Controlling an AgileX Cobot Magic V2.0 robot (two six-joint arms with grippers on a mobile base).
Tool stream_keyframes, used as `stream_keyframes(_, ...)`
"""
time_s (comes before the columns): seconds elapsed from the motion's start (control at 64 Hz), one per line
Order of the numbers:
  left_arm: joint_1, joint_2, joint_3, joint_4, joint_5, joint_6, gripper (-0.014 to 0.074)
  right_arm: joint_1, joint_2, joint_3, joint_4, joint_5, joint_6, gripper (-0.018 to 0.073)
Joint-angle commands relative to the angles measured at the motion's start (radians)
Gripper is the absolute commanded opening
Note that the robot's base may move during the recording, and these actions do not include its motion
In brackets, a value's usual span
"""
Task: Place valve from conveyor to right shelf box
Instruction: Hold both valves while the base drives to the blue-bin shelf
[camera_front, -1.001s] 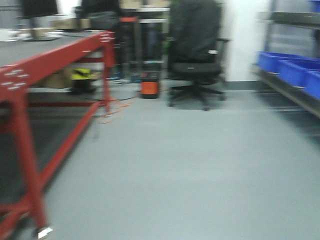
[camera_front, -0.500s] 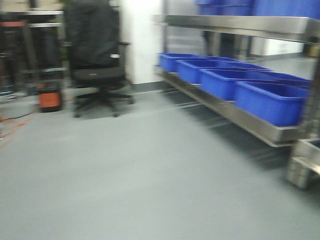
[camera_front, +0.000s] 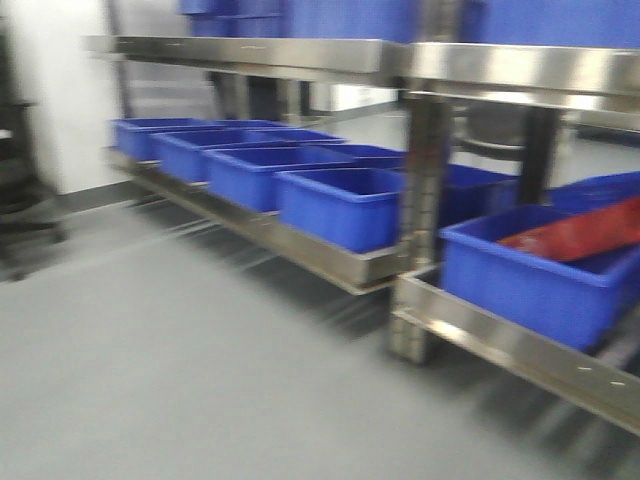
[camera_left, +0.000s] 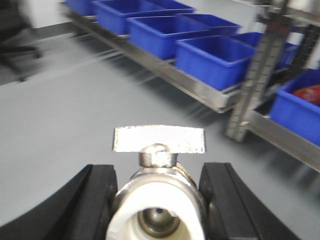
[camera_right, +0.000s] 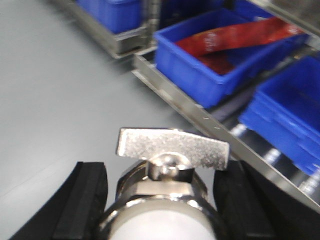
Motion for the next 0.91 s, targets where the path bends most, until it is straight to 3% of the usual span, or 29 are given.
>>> stream_keyframes(0.0,-0.003,-0.007,-0.007,-0.007,-0.057,-0.002,-0.0111,-0.003,-0.012,-0.006,-0.003,-0.073,-0.005,-0.0162)
stream_keyframes(0.891,-0.003,-0.007,-0.007,-0.007,-0.057,-0.002,-0.0111,-0.003,-0.012,-0.006,-0.003,-0.073,-0.005,-0.0162)
